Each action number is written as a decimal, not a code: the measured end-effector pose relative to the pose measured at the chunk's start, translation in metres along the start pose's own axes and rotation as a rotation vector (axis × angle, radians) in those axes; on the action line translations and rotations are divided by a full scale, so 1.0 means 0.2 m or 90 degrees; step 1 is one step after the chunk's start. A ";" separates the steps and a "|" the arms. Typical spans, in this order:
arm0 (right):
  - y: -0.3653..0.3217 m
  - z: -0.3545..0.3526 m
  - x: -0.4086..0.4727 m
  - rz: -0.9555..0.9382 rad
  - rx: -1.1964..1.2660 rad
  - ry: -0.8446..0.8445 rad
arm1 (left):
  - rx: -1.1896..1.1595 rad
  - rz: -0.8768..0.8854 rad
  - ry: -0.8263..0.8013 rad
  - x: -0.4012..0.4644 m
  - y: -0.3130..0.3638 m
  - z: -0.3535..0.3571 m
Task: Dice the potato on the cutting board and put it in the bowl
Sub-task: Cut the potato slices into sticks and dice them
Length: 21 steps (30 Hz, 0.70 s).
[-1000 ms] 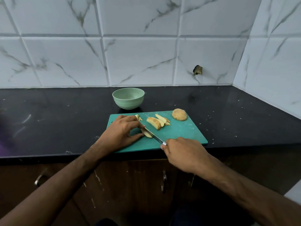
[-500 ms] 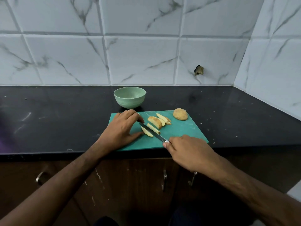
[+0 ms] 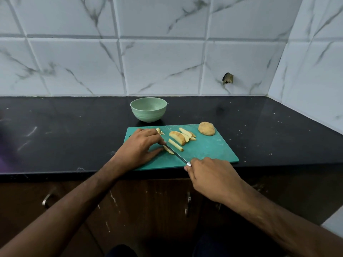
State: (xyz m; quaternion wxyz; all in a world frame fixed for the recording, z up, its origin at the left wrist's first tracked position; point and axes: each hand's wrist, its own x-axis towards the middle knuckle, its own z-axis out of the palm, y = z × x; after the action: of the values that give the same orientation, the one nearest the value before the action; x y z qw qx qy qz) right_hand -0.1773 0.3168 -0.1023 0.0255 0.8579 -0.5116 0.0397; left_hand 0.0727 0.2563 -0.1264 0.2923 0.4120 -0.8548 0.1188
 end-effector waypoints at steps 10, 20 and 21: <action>0.01 0.01 0.04 -0.014 0.002 -0.048 | -0.015 -0.012 -0.029 0.01 0.01 0.00; 0.15 -0.12 0.03 0.014 0.069 -0.099 | -0.082 -0.100 -0.101 0.03 0.00 0.01; 0.16 -0.12 0.02 0.012 0.058 -0.100 | -0.077 -0.104 -0.101 0.03 0.00 0.01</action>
State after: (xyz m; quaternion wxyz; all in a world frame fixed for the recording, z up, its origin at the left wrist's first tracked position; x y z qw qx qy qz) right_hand -0.2044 0.2997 -0.0772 -0.0542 0.8539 -0.5176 -0.0044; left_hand 0.0692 0.2511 -0.1246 0.2570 0.4700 -0.8444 0.0101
